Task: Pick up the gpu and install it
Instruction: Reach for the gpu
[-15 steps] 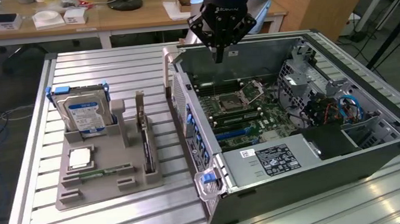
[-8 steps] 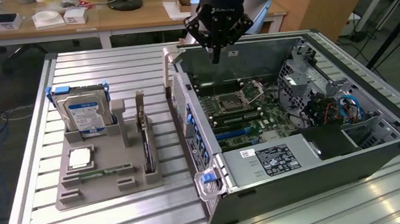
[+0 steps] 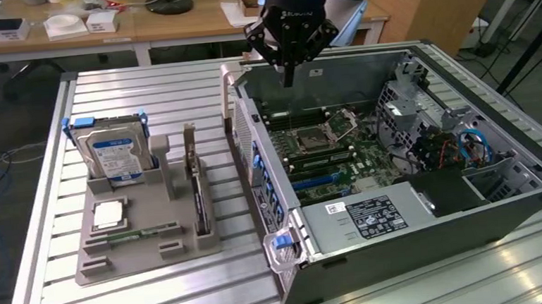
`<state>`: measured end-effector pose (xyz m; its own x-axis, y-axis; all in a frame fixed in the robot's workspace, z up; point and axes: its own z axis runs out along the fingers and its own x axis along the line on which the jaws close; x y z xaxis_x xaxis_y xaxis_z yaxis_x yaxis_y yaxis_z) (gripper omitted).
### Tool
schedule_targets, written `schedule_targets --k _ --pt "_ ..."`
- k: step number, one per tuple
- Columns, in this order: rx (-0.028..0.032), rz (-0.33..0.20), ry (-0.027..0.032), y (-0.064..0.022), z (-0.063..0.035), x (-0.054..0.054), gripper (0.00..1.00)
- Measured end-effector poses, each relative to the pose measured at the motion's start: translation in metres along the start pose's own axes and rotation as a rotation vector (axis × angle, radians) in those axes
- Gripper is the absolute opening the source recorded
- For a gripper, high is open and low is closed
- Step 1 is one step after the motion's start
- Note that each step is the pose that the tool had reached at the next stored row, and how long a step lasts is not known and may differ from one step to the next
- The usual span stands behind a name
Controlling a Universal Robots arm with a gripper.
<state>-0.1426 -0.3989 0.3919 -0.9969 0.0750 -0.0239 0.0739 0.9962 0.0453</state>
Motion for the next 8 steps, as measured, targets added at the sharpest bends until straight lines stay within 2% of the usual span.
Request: schedule_targets --k 8 --pt "0.0000 0.000 0.0000 -0.0005 0.0001 0.0067 0.11"
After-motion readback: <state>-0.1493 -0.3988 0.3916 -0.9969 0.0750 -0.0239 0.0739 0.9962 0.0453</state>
